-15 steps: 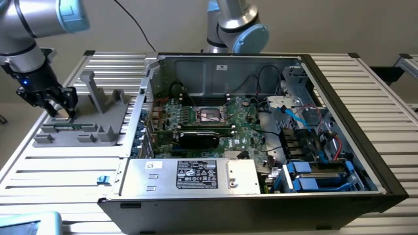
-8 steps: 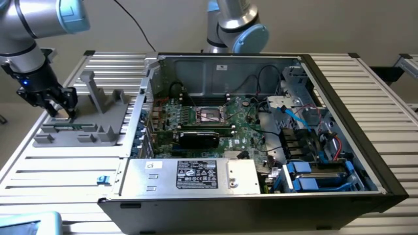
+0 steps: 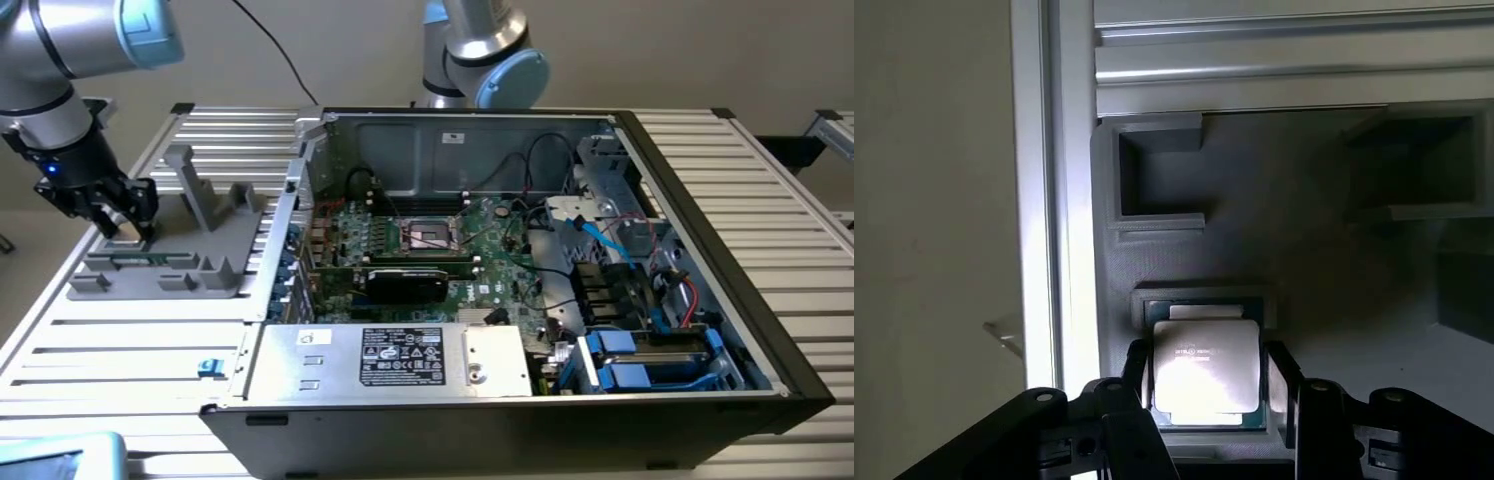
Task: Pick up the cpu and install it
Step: 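Pick up the cpu and move it towards the insertion slot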
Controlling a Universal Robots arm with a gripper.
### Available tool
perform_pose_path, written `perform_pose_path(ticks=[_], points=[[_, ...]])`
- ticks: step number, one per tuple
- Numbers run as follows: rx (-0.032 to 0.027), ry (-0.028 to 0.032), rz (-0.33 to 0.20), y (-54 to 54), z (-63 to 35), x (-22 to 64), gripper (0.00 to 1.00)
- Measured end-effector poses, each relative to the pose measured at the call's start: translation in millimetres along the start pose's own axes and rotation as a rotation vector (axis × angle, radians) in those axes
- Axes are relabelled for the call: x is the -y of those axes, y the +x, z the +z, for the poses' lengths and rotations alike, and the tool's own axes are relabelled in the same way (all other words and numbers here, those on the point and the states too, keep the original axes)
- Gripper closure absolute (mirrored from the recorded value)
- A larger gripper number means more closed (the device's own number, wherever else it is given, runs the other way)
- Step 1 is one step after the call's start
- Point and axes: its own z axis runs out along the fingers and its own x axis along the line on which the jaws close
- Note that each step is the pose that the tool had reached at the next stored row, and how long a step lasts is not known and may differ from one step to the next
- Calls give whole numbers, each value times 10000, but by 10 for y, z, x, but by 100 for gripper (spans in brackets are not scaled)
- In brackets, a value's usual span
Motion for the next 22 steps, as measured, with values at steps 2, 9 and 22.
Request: perform_pose_path(ticks=[2,9,22], points=[[-1,-8,2,0,-11,3,45],[-15,-32,6,0,-44,15,45],[-20,-39,31,0,-37,16,45]])
